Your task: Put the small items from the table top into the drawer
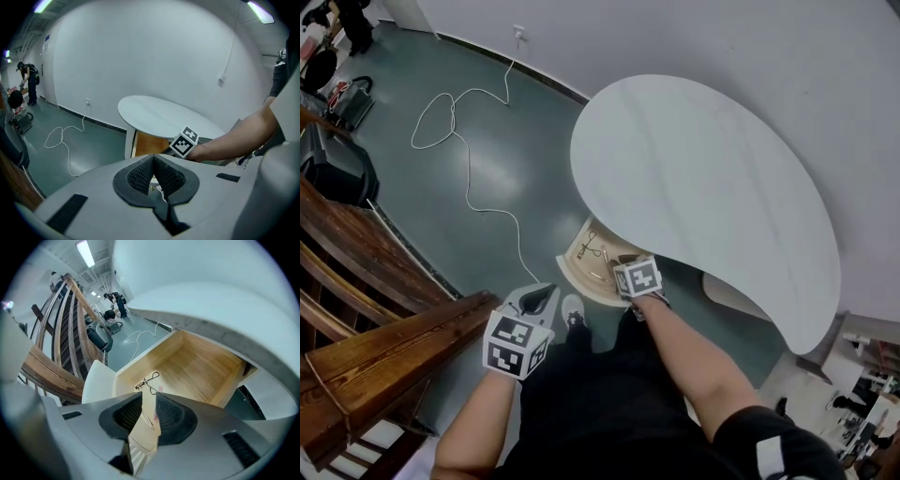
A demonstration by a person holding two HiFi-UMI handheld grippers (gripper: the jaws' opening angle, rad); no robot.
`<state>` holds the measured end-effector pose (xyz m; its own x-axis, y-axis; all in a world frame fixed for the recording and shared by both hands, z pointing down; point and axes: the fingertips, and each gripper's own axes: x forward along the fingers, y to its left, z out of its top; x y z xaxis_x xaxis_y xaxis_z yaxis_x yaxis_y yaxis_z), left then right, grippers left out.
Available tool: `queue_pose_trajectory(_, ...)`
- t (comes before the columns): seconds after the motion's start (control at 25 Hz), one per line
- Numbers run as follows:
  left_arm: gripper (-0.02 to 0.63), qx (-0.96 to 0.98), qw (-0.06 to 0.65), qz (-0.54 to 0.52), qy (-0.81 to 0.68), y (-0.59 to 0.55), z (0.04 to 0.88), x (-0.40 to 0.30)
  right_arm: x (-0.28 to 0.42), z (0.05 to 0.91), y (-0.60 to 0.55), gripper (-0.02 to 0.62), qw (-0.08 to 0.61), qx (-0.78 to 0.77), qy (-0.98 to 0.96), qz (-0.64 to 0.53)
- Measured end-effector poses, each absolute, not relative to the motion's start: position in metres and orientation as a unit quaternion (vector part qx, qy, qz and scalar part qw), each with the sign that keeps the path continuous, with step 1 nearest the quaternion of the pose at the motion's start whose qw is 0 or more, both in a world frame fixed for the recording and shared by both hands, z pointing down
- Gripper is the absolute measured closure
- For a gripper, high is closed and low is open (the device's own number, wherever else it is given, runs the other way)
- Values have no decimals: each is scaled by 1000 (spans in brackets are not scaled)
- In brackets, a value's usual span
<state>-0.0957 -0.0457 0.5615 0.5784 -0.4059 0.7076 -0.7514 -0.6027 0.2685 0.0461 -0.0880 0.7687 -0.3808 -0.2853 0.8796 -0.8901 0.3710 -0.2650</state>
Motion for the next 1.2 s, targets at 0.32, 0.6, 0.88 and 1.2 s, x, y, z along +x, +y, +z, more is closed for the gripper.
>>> queue_pose_trajectory(0.32,592,863,264,284,-325,-57,546,-80,32,711,-75,517,355,389,-770,359)
queue_pose_trajectory(0.6,592,882,239,271,-304,-68,529,-68,38,621,-75,517,303,405,-809,300)
queue_pose_trajectory(0.88,592,896,214,255,-295,-74,502,-59,59,550,-71,520,251,447,-817,263)
queue_pose_trajectory(1.2,592,914,191,221,-283,-75,460,-41,84,490,-64,575,176,492,-818,242)
